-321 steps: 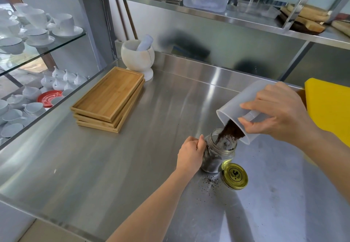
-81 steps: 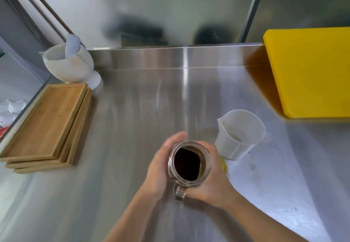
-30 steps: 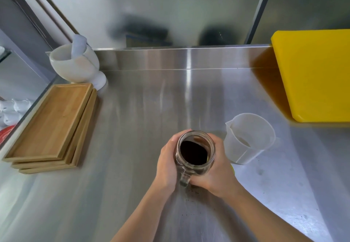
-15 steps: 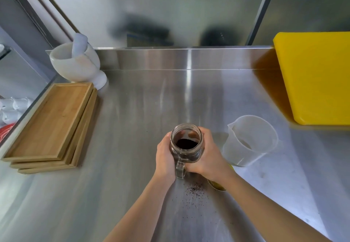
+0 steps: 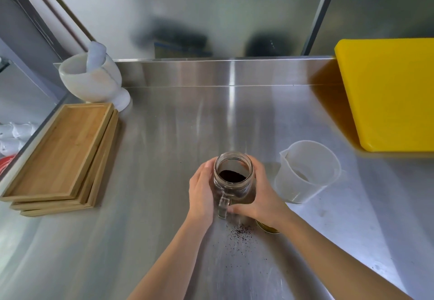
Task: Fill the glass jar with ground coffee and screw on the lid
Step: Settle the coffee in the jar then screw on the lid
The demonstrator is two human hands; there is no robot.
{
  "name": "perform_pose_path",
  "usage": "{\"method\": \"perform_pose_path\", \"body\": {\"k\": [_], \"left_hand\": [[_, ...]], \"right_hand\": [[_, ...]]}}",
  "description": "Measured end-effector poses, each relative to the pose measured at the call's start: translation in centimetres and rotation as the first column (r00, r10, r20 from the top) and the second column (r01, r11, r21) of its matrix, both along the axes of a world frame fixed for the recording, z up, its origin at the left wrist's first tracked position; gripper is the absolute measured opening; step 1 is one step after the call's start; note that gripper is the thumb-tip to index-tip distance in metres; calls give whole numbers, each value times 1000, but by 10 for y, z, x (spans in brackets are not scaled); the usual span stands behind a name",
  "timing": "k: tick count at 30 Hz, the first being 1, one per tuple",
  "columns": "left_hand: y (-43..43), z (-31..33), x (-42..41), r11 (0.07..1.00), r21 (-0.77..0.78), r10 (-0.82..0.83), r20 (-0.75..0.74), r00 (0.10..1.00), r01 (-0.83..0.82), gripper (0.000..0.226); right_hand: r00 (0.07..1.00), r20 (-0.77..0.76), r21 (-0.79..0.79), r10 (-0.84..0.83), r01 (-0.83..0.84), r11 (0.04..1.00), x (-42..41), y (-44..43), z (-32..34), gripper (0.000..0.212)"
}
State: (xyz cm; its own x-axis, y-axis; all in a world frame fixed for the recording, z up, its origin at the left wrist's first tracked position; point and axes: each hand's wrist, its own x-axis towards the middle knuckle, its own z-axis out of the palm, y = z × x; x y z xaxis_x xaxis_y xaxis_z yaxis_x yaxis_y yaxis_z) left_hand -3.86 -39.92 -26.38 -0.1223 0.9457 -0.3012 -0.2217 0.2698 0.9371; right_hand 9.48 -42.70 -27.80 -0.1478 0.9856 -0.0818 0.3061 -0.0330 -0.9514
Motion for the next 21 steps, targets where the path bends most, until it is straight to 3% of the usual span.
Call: {"method": "perform_pose_path", "body": {"k": [5,8,13,17,21], "left_hand": [[-11,-8,-9,985,62,166,-28,986,-164,20],[-24,-3,-7,968,93,238,-60,969,-232,15],[-49,6,0,961,189,225,-109,968,-202,12],[-60,-1,0,961,238,185,-193,963,-137,13],[-67,-8,-4,967,251,101,-279,955,-29,22]], "right_hand": [[966,257,12,17,-21,1000,21,-19,6,90],[932,358,3,-45,47,999,31,-35,4,87],[788,616,23,-13,-1,1000,36,-53,-2,77],[734,679,13,-16,10,1000,36,-58,-7,74],[756,652,26,-63,61,998,35,-57,-8,67]]}}
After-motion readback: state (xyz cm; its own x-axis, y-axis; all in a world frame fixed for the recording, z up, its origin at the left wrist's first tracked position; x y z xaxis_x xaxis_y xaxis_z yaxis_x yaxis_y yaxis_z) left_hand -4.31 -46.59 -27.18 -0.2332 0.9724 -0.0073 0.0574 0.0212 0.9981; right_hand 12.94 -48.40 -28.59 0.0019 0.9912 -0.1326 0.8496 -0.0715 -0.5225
